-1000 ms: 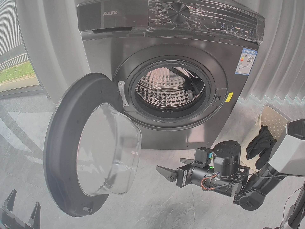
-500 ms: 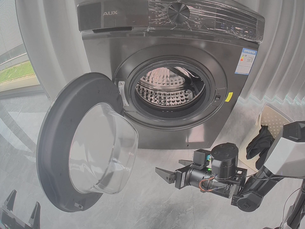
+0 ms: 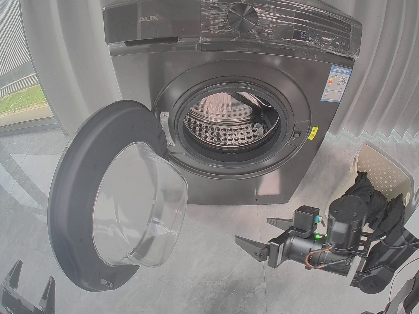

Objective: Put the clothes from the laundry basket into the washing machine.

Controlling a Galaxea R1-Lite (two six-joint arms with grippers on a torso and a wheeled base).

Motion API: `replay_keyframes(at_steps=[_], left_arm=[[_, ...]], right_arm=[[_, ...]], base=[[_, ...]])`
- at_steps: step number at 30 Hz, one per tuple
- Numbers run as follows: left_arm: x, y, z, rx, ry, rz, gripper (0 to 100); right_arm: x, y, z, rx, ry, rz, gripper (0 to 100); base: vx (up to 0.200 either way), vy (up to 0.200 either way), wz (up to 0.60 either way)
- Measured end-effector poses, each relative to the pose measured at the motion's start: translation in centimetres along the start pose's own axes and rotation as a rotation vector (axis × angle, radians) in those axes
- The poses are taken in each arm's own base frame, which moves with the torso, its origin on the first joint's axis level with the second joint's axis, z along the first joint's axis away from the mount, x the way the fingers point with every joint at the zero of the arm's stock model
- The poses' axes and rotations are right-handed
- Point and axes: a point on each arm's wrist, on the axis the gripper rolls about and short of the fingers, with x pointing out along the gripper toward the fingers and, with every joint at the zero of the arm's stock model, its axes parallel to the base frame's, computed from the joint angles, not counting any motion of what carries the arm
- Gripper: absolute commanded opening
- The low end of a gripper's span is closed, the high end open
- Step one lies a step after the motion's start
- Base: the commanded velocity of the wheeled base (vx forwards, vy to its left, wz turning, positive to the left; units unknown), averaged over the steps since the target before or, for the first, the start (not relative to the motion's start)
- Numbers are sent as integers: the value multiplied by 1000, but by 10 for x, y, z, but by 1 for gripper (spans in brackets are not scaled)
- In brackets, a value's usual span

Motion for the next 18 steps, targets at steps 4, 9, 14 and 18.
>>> replay_keyframes(at_steps=[4,9,14,18], left_arm=[[0,0,0,0,0,-1,100],[0,0,0,0,0,-1,100],[0,0,0,0,0,-2,100],[0,0,0,0,0,-3,100]], right_arm=[[-22,-4,0,-26,-5,-13,100],[-45,-7,-2,-41,-6,-20,100],[-68,-8,-1,-45,-31,-23,100],[-88,-15,1,-60,-68,-47,100]], base=[[0,-150,0],[0,0,0],[0,0,0],[0,-150,0]])
